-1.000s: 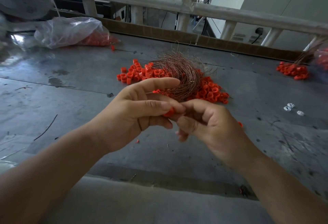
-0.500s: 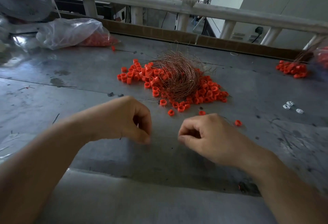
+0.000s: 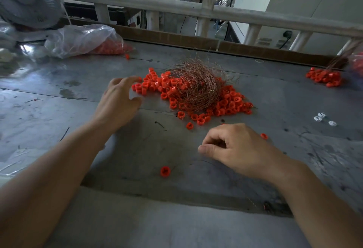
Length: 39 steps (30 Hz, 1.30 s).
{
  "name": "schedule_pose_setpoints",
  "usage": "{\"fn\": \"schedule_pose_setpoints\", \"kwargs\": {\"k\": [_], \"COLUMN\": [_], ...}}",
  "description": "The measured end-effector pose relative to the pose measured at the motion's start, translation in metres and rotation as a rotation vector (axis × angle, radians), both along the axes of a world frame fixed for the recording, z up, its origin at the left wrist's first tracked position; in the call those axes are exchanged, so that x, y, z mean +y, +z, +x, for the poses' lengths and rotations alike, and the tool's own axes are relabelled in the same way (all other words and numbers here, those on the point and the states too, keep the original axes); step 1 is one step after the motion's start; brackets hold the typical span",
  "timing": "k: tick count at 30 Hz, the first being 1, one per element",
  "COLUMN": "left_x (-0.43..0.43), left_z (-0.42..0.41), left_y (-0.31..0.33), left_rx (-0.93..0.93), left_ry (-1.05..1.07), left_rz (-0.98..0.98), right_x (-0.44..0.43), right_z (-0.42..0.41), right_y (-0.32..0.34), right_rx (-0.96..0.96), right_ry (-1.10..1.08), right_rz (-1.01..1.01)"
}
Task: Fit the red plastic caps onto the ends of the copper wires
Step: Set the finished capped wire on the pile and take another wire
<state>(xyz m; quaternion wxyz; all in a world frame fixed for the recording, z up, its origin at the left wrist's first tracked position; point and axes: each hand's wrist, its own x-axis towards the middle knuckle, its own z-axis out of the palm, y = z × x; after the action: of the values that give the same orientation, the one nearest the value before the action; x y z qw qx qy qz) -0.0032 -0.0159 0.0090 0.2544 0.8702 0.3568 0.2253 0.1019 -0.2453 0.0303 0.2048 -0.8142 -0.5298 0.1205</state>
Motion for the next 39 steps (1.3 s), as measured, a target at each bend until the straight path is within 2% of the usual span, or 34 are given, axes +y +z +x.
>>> {"fn": "schedule_pose_setpoints", "kwargs": {"k": [4, 8, 14, 25, 28, 30, 32, 35, 39], "left_x": [0.015, 0.021, -0.001, -0.026, -0.033, -0.037, -0.044, -0.054, -0.06], "left_z": [0.016, 0.031, 0.03, 0.018, 0.015, 0.01, 0.004, -0.006, -0.002], "left_y": [-0.002, -0.006, -0.017, 0.006, 0.01, 0.014, 0.018, 0.018, 0.007], "left_rx": [0.084, 0.174, 0.065, 0.002, -0.016, -0.108, -0.254, -0.415, -0.35], "left_ry": [0.005, -0.083, -0.169, -0.144, -0.141, -0.108, -0.124, -0.288, -0.435], "left_rz": [-0.085, -0.031, 0.217, 0.32, 0.257, 0.191, 0.043, -0.278, -0.399], "right_x": [0.0, -0.001, -0.001, 0.0, 0.001, 0.001, 0.001, 0.0, 0.004], "right_z": [0.001, 0.001, 0.005, 0.009, 0.008, 0.009, 0.01, 0.012, 0.017], "right_y": [-0.001, 0.0, 0.002, -0.002, -0.002, -0.002, -0.002, -0.003, 0.0], "right_rx": [-0.026, -0.023, -0.032, -0.054, -0.054, -0.05, -0.045, -0.037, -0.071], "right_ry": [-0.015, -0.035, -0.092, -0.121, -0.12, -0.122, -0.128, -0.146, -0.225], "right_rz": [-0.01, 0.003, 0.05, 0.019, 0.005, 0.01, 0.013, 0.022, 0.142]}}
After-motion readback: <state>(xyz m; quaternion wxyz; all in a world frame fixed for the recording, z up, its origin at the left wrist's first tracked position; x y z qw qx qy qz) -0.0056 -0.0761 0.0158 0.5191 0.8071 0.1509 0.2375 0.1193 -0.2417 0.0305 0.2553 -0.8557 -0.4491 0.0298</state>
